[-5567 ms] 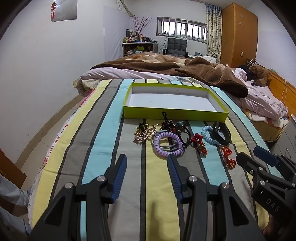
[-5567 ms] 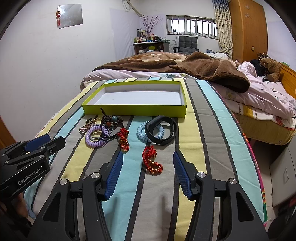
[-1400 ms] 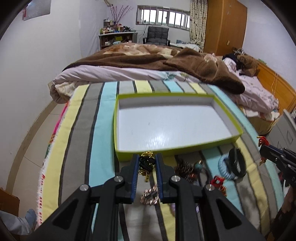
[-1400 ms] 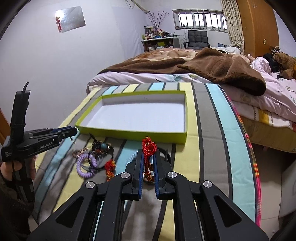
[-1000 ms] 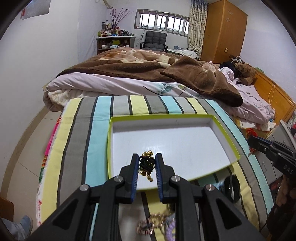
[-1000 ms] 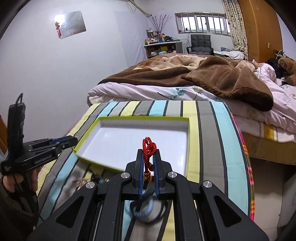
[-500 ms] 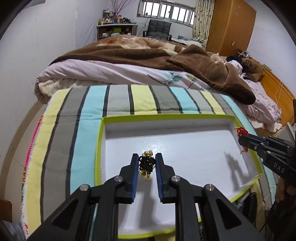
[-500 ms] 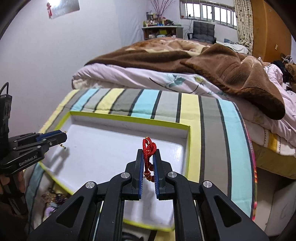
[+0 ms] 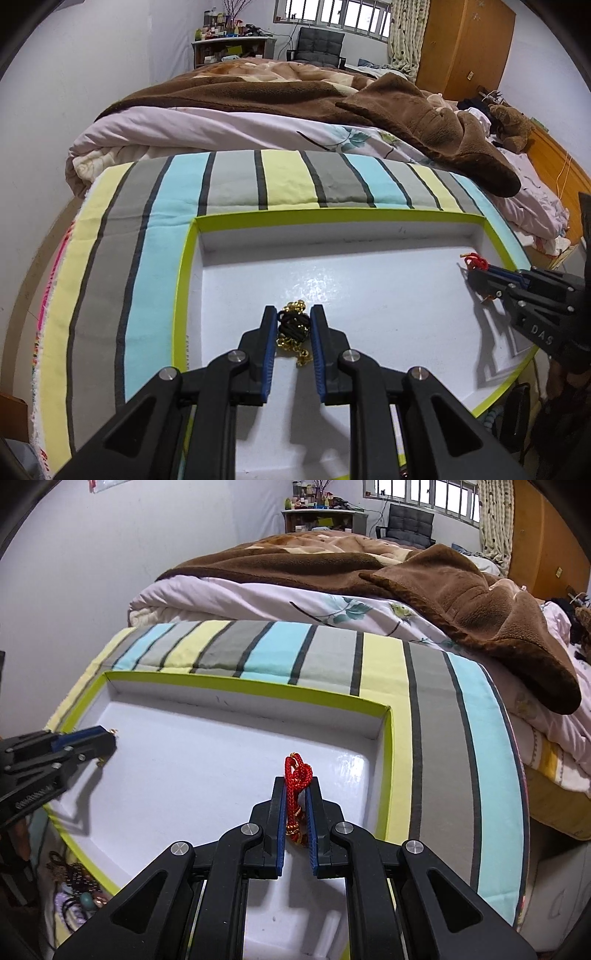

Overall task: Organize jewelry
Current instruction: 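Carry both held pieces into the box and open both tools, then move the right tool to the black fitness band and grasp it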

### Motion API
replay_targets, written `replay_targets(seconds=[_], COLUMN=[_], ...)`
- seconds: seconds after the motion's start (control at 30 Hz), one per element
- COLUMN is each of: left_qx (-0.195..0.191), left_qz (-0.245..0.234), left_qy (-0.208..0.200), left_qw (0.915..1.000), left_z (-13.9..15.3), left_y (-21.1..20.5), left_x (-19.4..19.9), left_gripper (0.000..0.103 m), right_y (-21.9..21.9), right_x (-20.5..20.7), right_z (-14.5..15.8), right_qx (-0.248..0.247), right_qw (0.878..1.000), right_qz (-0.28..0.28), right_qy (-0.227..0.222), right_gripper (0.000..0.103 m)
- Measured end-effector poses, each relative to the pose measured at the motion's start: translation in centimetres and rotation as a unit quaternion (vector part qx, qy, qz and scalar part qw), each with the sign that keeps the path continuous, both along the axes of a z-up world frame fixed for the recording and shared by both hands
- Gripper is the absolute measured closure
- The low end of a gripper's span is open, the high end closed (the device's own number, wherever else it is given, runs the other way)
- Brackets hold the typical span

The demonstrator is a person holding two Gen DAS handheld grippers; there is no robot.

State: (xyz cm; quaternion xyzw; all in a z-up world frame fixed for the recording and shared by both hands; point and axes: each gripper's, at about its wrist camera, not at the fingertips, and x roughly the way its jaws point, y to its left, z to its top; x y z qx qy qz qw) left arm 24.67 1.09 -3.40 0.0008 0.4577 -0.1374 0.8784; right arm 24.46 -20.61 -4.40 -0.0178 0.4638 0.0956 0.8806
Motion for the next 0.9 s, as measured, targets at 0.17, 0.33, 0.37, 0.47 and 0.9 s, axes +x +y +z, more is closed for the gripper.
replay_targets(seconds=[0.17,0.33,0.37,0.47,0.9], left_qx=[-0.004,-0.013,-0.018,-0.039,-0.075], left_qz=[-0.001,-0.001,0.0,0.002,-0.006], left_qy=[0.004,0.002,0.001,0.004,-0.051], left_qw=[1.0,0.9999,0.9998,0.9992,0.9959], left_z=[0.0,0.3,0.5,0.9,5.5], left_y=[0.1,0.3,0.4,0.7,1.8], left_x=[0.2,0.0,-0.1,-0.4,-6.9], left_gripper=[0.083,0.068,0.065,0.063,0.059], right_y=[0.2,0.2,0.1,0.0,-2.2], right_x=[0.3,0.1,0.1,-0.3,-6.6], right_z=[0.0,0.1,0.2,0.6,4.7], right_qx=[0.001,0.003,0.003,0.009,0.056], right_qw=[1.0,1.0,1.0,1.0,0.997], right_qz=[0.003,0.002,0.002,0.003,-0.013], right_qy=[0.002,-0.001,-0.003,-0.008,-0.05], right_gripper=[0.093,0.081,0.079,0.06,0.06])
